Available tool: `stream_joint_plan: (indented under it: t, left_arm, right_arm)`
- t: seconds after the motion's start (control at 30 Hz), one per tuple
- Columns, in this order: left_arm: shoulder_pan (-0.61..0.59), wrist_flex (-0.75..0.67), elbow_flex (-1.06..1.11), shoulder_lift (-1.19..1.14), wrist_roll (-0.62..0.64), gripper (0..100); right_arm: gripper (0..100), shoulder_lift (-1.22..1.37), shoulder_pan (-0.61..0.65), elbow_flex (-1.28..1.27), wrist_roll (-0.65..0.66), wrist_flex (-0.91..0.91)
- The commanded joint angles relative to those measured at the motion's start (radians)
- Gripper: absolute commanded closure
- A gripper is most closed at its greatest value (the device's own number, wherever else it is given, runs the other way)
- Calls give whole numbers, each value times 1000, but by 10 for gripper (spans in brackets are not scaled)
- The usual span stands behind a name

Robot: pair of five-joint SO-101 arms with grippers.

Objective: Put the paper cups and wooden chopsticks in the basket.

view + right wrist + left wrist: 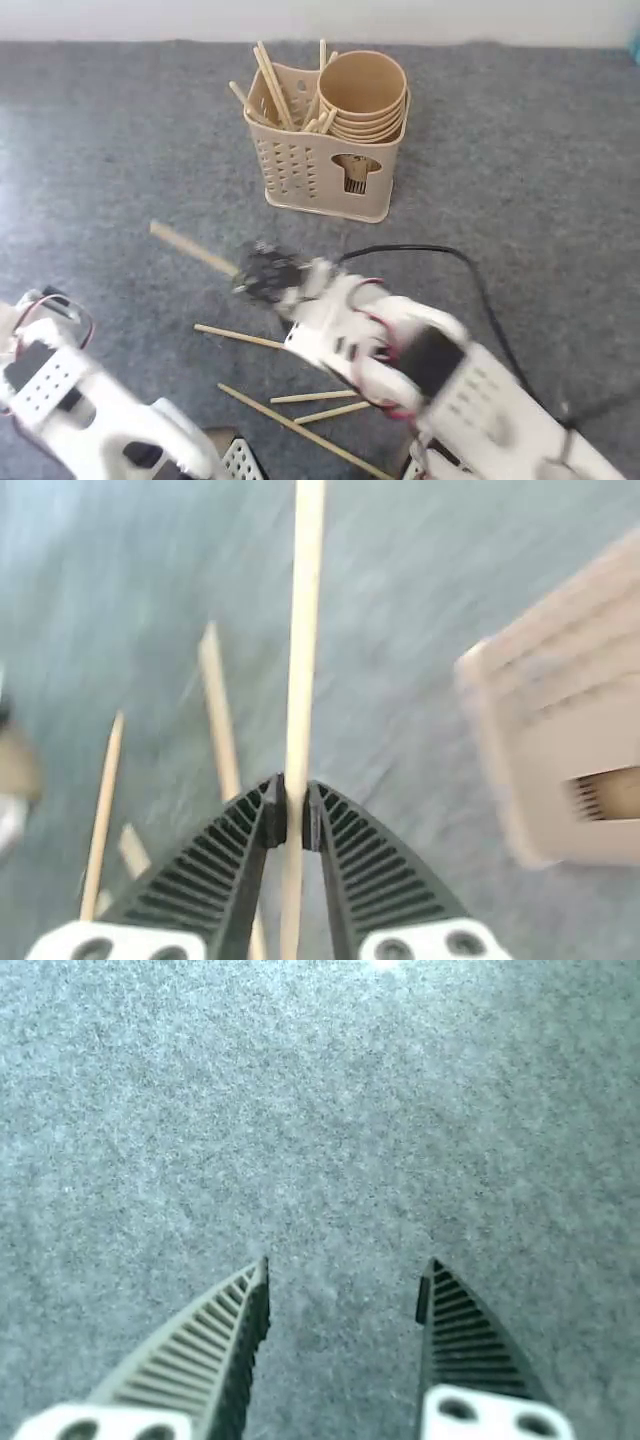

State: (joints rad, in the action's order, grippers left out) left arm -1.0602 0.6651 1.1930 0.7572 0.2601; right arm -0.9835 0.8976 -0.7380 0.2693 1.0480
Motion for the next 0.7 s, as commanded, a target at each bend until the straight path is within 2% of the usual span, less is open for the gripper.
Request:
stream_joint_plan:
  t: [0.0, 0.17, 0.37, 0.53, 0.67]
  left_arm:
    - [2, -23, -38, 3, 12, 775]
    - [2, -25, -35, 3, 12, 775]
    - [2, -21, -33, 3, 12, 775]
    - [21, -21, -27, 3, 11, 775]
    - [29, -23, -19, 5, 11, 775]
  right_arm:
    - [991, -139, -113, 14, -132, -206]
    - [991, -159, -249, -37, -315, -587]
    - [991, -71, -332, -98, -394, -1023]
    - [990, 142, -340, -48, -361, -1302]
    - [989, 398, -343, 98, -281, -1380]
